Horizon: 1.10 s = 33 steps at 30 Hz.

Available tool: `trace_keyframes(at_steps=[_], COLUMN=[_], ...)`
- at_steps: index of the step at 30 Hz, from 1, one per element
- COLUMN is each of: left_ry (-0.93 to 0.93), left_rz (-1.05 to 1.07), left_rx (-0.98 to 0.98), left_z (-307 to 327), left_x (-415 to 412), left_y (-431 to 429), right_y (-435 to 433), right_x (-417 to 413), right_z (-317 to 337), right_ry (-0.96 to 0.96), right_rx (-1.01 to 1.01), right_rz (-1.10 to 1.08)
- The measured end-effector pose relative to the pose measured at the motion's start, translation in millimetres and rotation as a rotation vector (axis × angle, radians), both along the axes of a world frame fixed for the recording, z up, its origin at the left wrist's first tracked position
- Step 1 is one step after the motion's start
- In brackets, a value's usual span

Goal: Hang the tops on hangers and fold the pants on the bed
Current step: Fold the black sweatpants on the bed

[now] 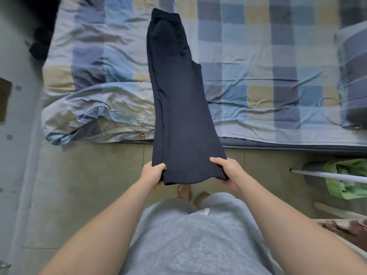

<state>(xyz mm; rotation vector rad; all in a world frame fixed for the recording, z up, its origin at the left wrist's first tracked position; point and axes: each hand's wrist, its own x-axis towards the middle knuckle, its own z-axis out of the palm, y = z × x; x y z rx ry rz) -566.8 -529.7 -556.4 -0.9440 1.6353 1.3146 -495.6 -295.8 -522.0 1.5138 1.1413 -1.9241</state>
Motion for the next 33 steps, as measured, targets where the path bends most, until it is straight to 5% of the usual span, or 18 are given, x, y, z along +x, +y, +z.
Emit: trace_keyframes(at_steps=[22,33], left_ry=[-0.045,0.003], left_rz=[0.042,0.131], left_rx=[-0.002,0.072], left_z=[95.5,116.8], left_x=[170.6,146.7], left_y=[-129.6,-126.2], right_y=[-112.1,-109.2], right_x=[191.5,167.9], right_z=[73.6,85.7], right_ry=[0.009,0.059], right_rx=[-0.061,-0.050], right_rz=[0.135,0.052])
